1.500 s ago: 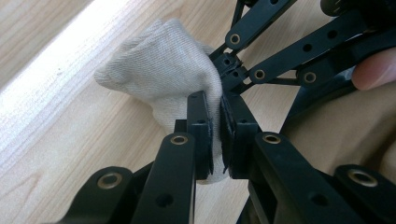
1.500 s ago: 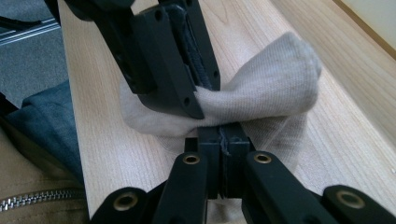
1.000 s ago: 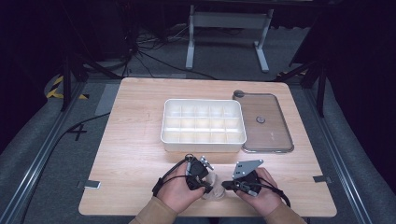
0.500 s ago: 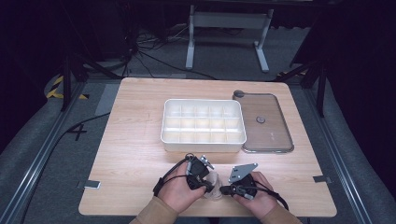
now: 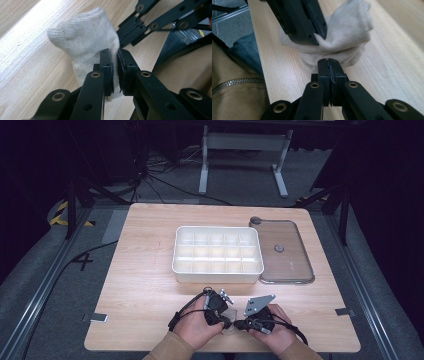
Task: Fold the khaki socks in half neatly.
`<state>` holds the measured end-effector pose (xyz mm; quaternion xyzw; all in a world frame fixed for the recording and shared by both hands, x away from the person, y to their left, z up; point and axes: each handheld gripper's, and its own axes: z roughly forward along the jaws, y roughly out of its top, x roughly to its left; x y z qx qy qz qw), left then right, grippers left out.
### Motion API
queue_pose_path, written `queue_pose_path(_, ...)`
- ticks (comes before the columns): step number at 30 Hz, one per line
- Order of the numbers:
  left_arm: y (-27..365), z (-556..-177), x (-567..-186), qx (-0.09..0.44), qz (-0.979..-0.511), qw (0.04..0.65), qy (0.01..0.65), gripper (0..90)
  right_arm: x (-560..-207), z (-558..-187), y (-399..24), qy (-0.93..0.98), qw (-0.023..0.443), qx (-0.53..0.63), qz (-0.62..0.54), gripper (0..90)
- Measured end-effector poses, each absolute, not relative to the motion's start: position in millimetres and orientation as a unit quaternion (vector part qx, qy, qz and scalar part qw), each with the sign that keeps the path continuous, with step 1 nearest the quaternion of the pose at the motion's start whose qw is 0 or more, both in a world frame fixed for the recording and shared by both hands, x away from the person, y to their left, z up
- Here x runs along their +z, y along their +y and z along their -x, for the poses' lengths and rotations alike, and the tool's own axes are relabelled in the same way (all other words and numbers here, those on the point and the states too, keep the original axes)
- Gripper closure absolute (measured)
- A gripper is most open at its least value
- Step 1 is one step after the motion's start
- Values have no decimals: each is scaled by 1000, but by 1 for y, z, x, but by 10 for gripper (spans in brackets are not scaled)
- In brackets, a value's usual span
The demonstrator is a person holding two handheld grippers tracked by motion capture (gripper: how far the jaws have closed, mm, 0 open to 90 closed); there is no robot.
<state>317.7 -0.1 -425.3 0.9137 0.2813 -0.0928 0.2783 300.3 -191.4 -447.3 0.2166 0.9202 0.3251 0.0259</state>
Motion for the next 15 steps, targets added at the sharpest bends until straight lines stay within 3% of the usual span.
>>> queue_pose_path(7,-2,-317,-426,-88,-913,281,283,822,-422,-302,-200,894,65,381,-228,899)
queue_pose_path(15,-3,-316,-427,-85,-913,282,281,819,-421,-306,-185,881,73,410,-225,899)
